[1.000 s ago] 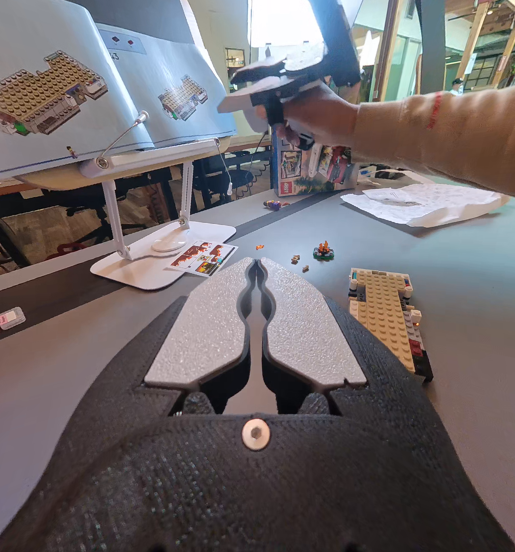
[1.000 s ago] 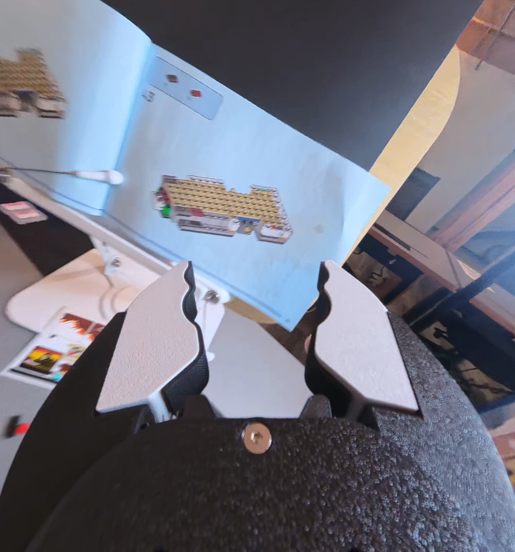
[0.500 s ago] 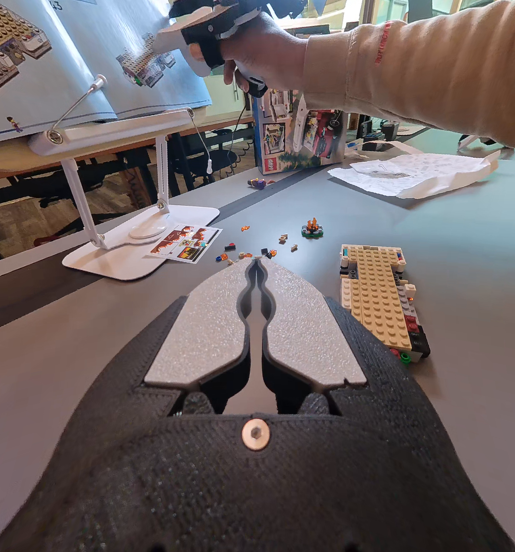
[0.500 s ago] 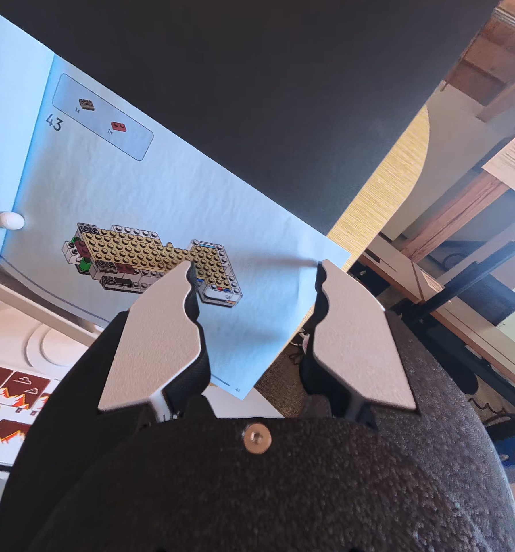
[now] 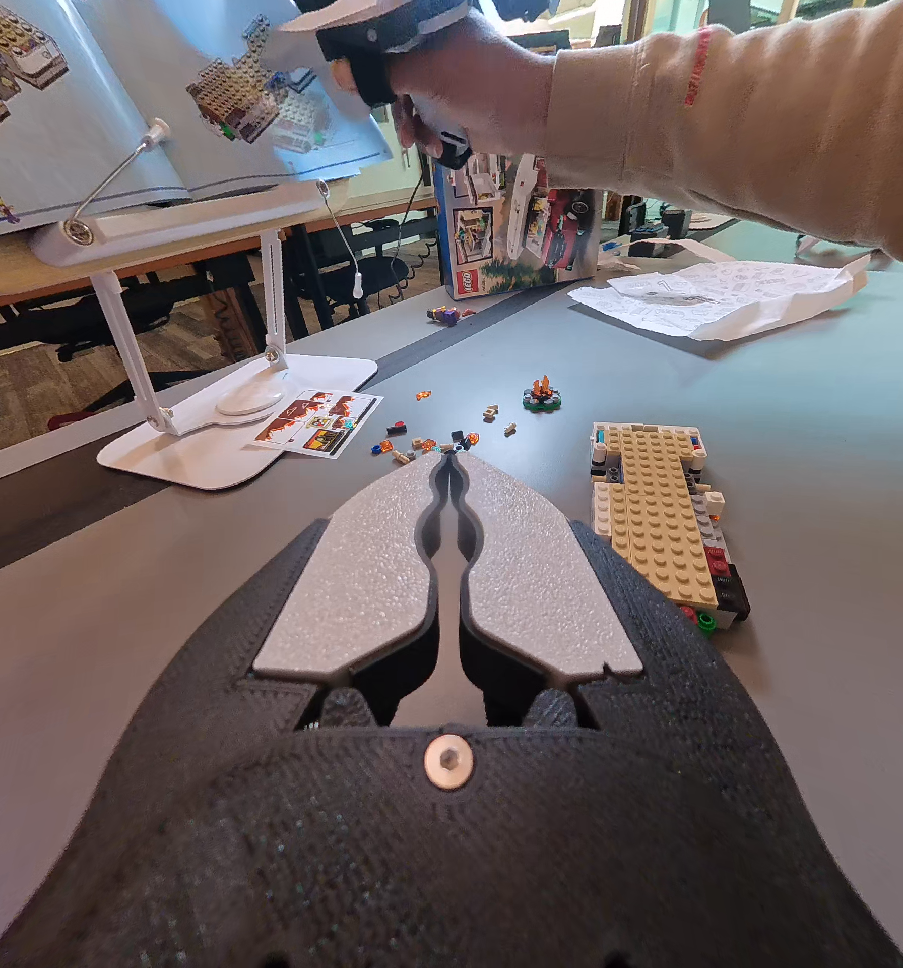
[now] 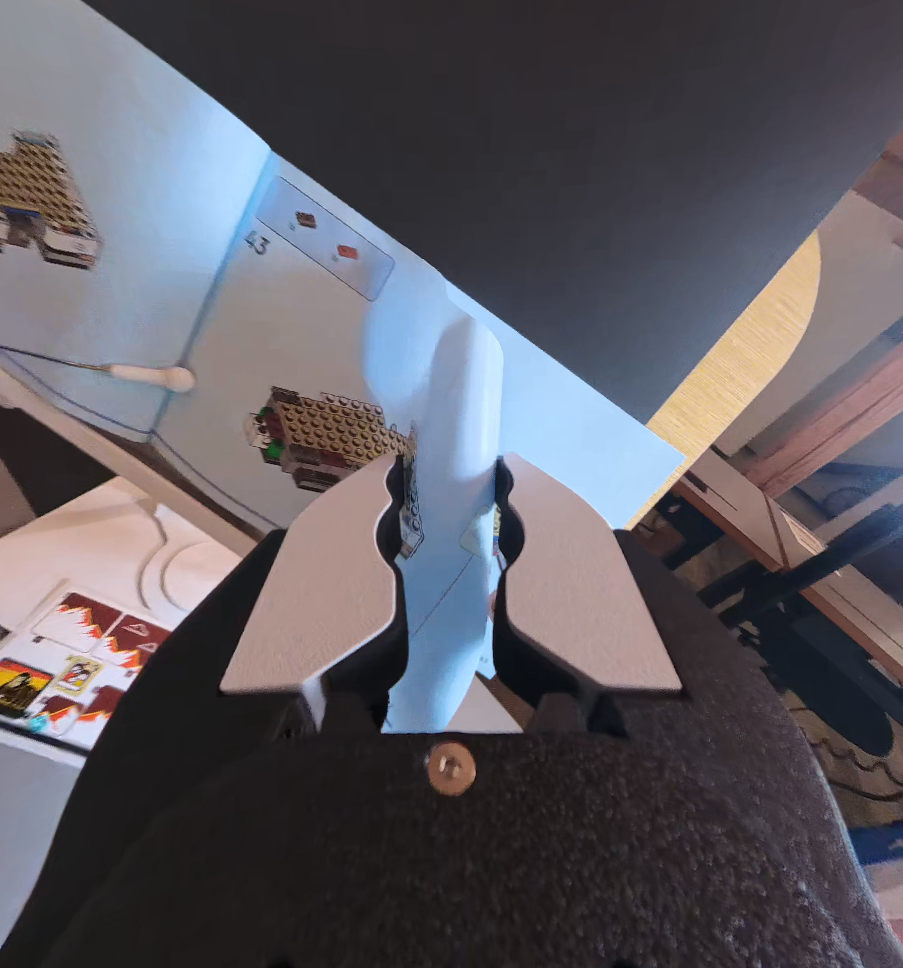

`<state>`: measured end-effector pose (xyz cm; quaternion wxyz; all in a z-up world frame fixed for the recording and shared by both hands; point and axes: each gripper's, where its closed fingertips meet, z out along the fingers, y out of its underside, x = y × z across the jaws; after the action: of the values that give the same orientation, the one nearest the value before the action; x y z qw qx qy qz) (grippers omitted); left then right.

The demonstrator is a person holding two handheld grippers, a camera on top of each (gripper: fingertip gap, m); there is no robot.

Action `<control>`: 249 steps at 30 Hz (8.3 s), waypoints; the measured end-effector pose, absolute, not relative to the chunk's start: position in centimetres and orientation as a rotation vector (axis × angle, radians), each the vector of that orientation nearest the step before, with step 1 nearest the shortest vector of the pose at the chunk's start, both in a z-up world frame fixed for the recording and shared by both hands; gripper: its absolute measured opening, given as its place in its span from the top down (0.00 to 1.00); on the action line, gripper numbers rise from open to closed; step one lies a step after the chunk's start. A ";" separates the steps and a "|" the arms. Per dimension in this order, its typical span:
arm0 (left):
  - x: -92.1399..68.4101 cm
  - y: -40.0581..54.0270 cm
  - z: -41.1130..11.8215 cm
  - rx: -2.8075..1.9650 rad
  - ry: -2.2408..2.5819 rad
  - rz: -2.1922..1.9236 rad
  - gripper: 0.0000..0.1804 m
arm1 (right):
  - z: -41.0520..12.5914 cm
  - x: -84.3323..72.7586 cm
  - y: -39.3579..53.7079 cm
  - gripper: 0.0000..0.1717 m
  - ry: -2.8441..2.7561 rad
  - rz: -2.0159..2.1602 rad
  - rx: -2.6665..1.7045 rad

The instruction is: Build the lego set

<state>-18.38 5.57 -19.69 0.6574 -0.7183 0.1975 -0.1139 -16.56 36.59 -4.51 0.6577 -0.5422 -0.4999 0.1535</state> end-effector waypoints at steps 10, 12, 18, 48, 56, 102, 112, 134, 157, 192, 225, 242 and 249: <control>-20.6 10.9 -15.4 -1.712 0.480 -0.009 0.93 | -7.6 -14.8 34.8 0.92 -1.276 0.592 -1.364; -21.7 14.4 -12.1 -1.705 0.491 0.114 0.91 | -7.5 -14.6 34.1 0.92 -1.316 0.621 -1.358; -25.8 25.4 -9.5 -1.884 0.544 0.434 0.89 | -8.2 -14.1 31.8 0.89 -1.446 0.772 -1.379; -33.3 22.9 -10.9 -1.418 -0.221 -0.657 0.99 | -9.0 -31.1 14.4 0.82 -1.881 0.942 -1.112; -33.3 22.9 -10.8 -1.397 -0.218 -0.661 0.99 | 0.0 -22.6 23.7 0.89 -1.411 0.944 -1.071; -27.3 26.0 -9.1 -1.763 0.682 0.521 0.99 | -9.1 -25.4 28.4 0.97 -1.444 0.385 -1.171; -26.2 27.3 -11.1 -1.883 0.914 0.744 0.99 | -10.9 -24.2 29.3 0.95 -1.457 0.408 -1.231; -27.6 8.1 -8.6 -1.451 0.029 0.011 0.88 | -9.8 -4.1 14.3 0.73 -1.092 0.831 -1.356; -25.7 4.0 -14.7 -1.542 0.107 0.045 0.86 | -17.4 -1.2 7.8 0.75 -1.071 0.824 -1.361; -25.7 4.9 -17.3 -1.599 0.133 0.020 0.86 | -18.5 -0.9 8.6 0.75 -1.060 0.789 -1.399; -23.5 5.2 -19.6 -1.698 0.246 -0.050 0.90 | -28.2 -13.6 13.9 0.89 -2.586 0.455 -1.133; -22.8 5.2 -20.2 -1.719 0.286 -0.065 0.91 | -26.5 -13.9 11.9 0.95 -2.621 0.488 -1.131; -22.4 5.1 -20.0 -1.714 0.312 -0.058 0.92 | -22.1 -10.3 4.7 0.95 -2.530 0.575 -1.115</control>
<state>-22.35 5.12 -20.02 0.6436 -0.7526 0.1368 -0.0253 -10.32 4.72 -22.06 0.1584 -0.3898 -0.8846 0.2009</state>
